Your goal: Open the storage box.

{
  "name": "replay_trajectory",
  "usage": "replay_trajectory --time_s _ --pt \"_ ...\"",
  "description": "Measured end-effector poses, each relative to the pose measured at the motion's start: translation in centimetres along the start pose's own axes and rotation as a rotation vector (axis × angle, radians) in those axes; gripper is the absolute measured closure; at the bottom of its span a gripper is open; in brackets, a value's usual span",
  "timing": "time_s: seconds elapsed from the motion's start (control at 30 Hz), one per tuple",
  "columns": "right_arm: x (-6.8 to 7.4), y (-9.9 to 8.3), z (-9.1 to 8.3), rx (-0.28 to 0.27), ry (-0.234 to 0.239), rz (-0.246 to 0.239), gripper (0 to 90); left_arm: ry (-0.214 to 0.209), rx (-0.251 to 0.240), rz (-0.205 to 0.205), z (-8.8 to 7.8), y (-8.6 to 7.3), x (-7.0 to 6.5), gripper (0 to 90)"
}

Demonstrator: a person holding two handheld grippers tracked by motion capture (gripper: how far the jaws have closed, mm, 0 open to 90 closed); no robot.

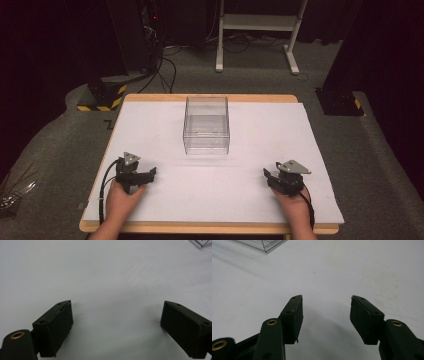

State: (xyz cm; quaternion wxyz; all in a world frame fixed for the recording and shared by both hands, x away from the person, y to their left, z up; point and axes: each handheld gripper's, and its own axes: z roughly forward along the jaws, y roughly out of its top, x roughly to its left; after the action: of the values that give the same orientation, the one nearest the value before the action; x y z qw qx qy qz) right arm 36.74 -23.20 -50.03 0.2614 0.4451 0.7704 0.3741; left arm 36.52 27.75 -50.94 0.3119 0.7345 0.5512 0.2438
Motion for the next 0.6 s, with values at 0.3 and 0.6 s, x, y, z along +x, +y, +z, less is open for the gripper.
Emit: replay_trajectory --time_s 0.3,0.6 --pt "-0.02 -0.03 -0.06 -0.008 0.005 0.0 43.8 0.0 0.0 0.0 0.02 0.01 0.02 11.2" --pt "-0.06 0.0 0.0 -0.002 0.007 -0.001 43.8 0.0 0.0 0.001 0.01 0.0 0.01 11.2"
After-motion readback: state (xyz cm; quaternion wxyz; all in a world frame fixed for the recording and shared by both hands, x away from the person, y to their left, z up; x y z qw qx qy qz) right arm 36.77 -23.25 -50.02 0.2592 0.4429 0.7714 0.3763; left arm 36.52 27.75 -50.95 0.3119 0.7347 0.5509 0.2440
